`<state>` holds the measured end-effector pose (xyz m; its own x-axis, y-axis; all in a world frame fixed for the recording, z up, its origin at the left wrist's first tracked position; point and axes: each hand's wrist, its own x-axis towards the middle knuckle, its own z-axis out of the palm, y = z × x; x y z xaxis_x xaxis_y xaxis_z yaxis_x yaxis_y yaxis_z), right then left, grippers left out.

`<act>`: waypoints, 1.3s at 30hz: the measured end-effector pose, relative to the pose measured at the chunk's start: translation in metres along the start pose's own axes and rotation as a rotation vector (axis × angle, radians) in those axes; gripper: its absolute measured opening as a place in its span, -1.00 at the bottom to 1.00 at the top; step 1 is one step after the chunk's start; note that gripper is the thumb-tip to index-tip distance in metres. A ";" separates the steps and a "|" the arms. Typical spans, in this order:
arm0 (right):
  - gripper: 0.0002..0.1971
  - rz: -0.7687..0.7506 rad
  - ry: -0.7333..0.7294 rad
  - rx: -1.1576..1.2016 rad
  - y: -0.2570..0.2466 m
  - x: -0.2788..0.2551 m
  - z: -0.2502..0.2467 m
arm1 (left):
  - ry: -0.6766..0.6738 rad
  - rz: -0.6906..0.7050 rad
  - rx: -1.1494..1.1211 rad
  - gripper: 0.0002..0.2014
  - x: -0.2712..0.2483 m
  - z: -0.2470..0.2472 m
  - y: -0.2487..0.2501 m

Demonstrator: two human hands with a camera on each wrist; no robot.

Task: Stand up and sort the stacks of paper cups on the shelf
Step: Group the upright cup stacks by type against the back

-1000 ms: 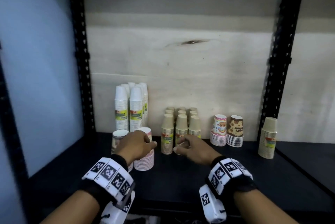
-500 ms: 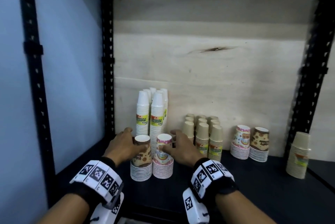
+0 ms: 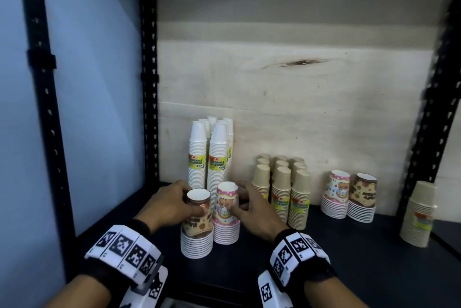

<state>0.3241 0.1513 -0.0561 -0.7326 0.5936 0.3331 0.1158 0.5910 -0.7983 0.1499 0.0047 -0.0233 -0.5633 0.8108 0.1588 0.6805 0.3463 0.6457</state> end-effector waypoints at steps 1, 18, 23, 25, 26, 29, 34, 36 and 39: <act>-0.44 -0.008 0.007 0.008 0.002 -0.003 0.000 | -0.018 0.006 -0.002 -0.48 -0.003 0.000 0.003; -0.22 0.113 -0.197 0.087 0.009 -0.047 -0.046 | -0.103 0.165 -0.145 -0.40 -0.008 0.040 0.078; -0.24 0.158 -0.125 0.005 0.024 -0.048 -0.058 | -0.039 0.172 -0.089 -0.40 0.001 0.033 0.071; -0.22 0.177 -0.099 -0.033 0.031 -0.046 -0.062 | 0.034 0.147 -0.063 -0.40 0.006 0.033 0.063; -0.22 0.182 -0.091 -0.044 0.034 -0.044 -0.063 | 0.061 0.134 -0.049 -0.38 0.009 0.035 0.059; -0.23 0.197 -0.089 -0.053 0.041 -0.040 -0.065 | 0.104 0.111 0.013 -0.27 0.017 0.043 0.047; -0.31 0.212 -0.098 -0.037 0.047 -0.034 -0.066 | 0.075 0.073 0.008 -0.10 0.026 0.054 0.037; -0.31 0.220 -0.095 -0.023 0.050 -0.032 -0.067 | 0.028 0.060 -0.017 -0.11 0.029 0.058 0.033; -0.30 0.223 -0.079 -0.015 0.053 -0.029 -0.068 | -0.042 0.055 -0.050 -0.21 0.031 0.064 0.027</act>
<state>0.3967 0.2027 -0.0743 -0.7377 0.6663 0.1084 0.2901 0.4579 -0.8403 0.1803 0.0694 -0.0484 -0.5049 0.8474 0.1642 0.6849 0.2775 0.6737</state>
